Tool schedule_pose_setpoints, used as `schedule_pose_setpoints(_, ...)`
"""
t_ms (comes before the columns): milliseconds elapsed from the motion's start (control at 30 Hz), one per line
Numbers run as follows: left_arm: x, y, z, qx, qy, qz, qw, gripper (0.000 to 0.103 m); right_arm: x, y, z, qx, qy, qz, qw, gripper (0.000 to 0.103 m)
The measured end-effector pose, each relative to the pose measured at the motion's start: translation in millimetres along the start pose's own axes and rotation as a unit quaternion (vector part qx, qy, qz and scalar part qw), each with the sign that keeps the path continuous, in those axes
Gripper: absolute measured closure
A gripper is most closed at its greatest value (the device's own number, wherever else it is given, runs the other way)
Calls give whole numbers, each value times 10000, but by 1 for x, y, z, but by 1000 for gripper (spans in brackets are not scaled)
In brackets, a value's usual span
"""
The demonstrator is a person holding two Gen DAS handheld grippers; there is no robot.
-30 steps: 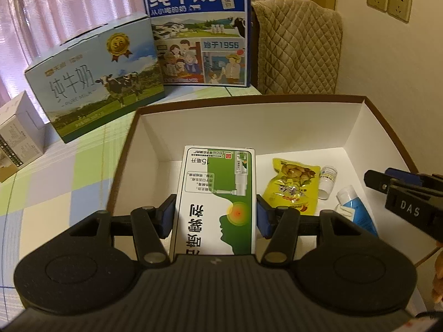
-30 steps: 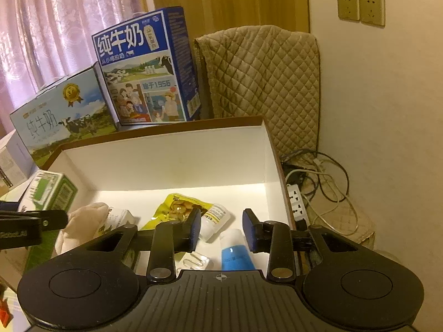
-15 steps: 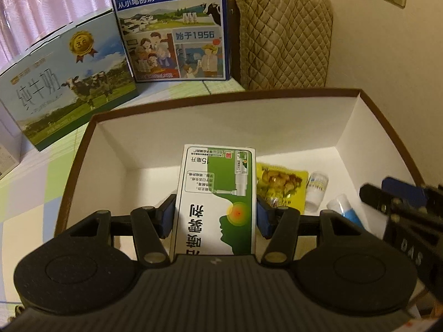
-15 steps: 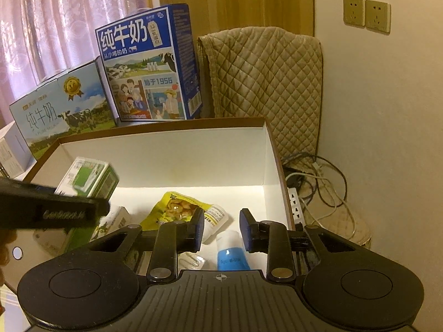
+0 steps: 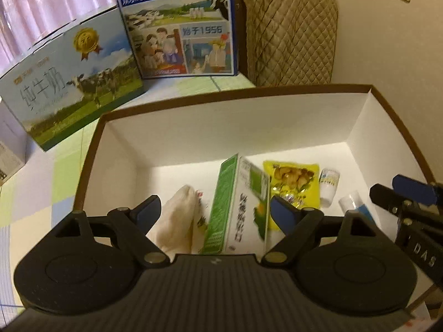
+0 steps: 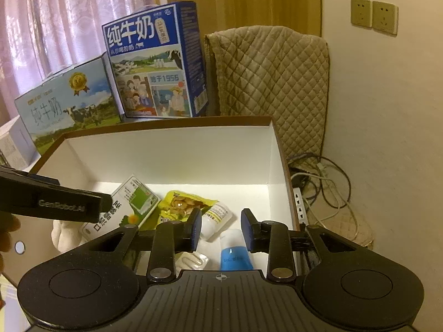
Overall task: Organize objects
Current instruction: 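Lower the spray box with left tool while right tool lowers the blue tube into the box, then open both tools to release the spray box and blue tube in the box, then move both tools back to the red candy packet and dark scrunchie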
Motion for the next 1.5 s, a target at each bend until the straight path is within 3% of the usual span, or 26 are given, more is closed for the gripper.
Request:
schedule_pose_setpoints(533, 16, 16, -24, 79, 41, -48, 9999, 15, 4, 9, -2, 162, 157, -400, 9989, 49)
schedule_pose_setpoints(1000, 32, 27, -60, 183, -88, -236, 9995, 14, 6, 16, -26, 108, 83, -418, 9990, 42)
schedule_pose_setpoints(1300, 62, 47, -98, 305, -212, -407, 9985, 13, 12, 40, -57, -283, 55, -356, 9989, 42)
schedule_pose_setpoints(1500, 86, 72, -129, 359, -342, -587, 9970, 13, 7, 62, -85, -480, -185, -310, 9982, 41)
Point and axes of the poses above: each gripper's, at about its wrist camera, not at the fingertips, and z roughly the way its jaws point, y to its left, x to its underside, the point moved 6 cm from there along z, roughly the way its jaws point, and after that the axes turned 4 degrees about y, right-handed, at the moved point
